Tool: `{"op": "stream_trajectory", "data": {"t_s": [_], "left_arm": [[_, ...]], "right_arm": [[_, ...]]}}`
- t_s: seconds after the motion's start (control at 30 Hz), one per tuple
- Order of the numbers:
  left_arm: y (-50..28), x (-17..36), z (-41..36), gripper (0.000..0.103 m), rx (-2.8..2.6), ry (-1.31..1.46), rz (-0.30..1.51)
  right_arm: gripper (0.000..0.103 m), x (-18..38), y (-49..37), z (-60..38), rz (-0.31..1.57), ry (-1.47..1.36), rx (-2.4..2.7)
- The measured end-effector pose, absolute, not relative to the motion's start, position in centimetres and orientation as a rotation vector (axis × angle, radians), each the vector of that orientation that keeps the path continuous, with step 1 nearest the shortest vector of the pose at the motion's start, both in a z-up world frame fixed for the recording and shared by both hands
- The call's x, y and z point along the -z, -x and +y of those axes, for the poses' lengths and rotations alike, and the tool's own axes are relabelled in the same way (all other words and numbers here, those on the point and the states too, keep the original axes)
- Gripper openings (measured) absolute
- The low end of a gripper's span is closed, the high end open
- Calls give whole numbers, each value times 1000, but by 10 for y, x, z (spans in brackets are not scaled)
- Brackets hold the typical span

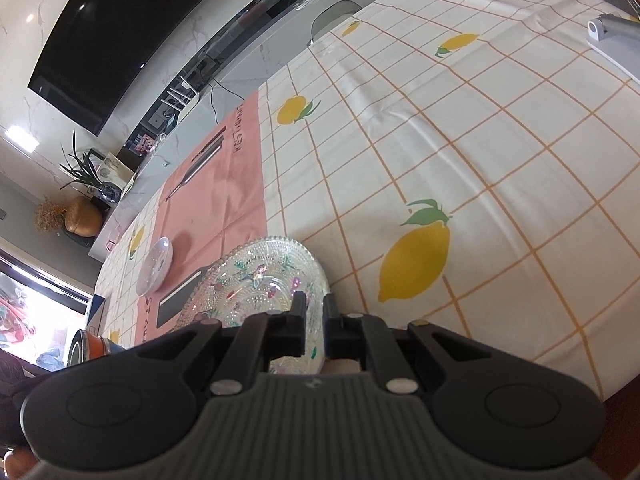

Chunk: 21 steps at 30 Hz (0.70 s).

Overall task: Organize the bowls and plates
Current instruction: 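Lift the glass plate with both tools and carry it over the painted plate, then lower the glass plate onto the painted plate and open both tools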

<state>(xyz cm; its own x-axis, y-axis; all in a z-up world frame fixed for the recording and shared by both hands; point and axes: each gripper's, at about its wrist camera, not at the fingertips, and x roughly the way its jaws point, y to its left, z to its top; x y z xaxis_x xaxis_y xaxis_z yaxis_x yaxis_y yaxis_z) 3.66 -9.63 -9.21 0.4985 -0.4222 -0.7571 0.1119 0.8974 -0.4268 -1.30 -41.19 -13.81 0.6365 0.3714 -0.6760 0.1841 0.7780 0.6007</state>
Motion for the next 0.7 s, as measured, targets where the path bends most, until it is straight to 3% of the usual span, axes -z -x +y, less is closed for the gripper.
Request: {"op": "stream_trajectory", "data": {"t_s": [0.7], "left_arm": [[-32, 91, -100, 11, 312, 281, 978]], "right_arm": [[6, 136, 14, -396, 883, -558, -85]]}}
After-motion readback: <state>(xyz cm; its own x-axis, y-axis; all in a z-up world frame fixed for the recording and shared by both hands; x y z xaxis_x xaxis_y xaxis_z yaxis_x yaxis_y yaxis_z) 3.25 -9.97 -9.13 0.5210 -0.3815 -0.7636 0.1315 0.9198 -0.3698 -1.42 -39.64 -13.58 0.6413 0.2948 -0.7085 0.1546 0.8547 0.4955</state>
